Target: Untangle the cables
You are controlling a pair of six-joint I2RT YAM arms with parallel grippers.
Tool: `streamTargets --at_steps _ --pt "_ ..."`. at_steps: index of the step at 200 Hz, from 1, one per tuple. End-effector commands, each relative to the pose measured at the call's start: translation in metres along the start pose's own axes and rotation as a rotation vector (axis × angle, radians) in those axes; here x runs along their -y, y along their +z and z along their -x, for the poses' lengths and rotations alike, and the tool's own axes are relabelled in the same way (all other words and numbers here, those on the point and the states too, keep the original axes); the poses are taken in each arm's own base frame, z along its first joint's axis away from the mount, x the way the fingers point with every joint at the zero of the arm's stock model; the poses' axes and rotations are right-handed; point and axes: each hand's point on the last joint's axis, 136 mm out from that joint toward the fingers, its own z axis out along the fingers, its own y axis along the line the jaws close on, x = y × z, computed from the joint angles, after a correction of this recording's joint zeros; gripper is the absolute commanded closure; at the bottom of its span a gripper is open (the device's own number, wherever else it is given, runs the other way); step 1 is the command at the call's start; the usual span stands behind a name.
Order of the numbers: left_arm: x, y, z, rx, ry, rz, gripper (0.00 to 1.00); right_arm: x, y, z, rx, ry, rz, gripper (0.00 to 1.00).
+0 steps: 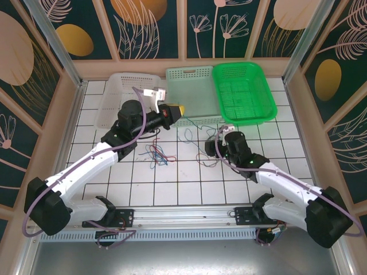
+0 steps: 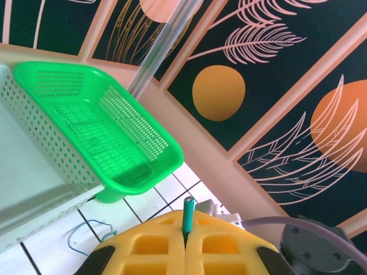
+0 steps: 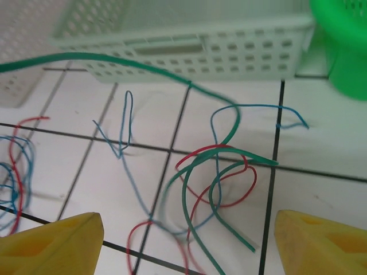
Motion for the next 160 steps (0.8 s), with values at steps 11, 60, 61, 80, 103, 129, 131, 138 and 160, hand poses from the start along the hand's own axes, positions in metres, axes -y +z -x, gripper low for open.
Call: streamTargets --at_steps 11,60,61,80,103,129,131,138,160 --pt "0.011 0.002 0.010 0.038 0.001 -0.068 0.94 -0.027 -0.023 0.031 0.092 -0.135 0.084 0.20" --pt "0.013 0.008 0.008 0.014 -0.020 -0.096 0.94 -0.038 -0.017 0.056 0.130 -0.271 0.048 0.18" --pt "0.013 0.009 0.007 0.012 -0.023 -0.096 0.94 -0.038 -0.017 0.056 0.130 -0.274 0.046 0.17" --pt "0.014 0.010 0.004 -0.003 -0.028 -0.101 0.94 -0.038 -0.011 0.062 0.148 -0.331 0.023 0.16" --pt "0.013 0.010 0.004 -0.009 -0.028 -0.093 0.94 -0.029 -0.008 0.076 0.177 -0.351 -0.061 0.16" --pt "0.015 0.008 0.004 -0.018 -0.028 -0.092 0.93 -0.028 -0.013 0.090 0.230 -0.370 -0.091 0.16" --pt "0.015 0.008 0.004 -0.020 -0.029 -0.093 0.93 -0.027 -0.013 0.091 0.233 -0.373 -0.094 0.16" --pt "0.015 0.008 0.003 -0.023 -0.031 -0.093 0.93 -0.026 -0.013 0.093 0.238 -0.383 -0.105 0.16" --pt "0.013 0.008 0.000 -0.035 -0.035 -0.086 0.93 -0.021 -0.012 0.095 0.232 -0.398 -0.148 0.16"
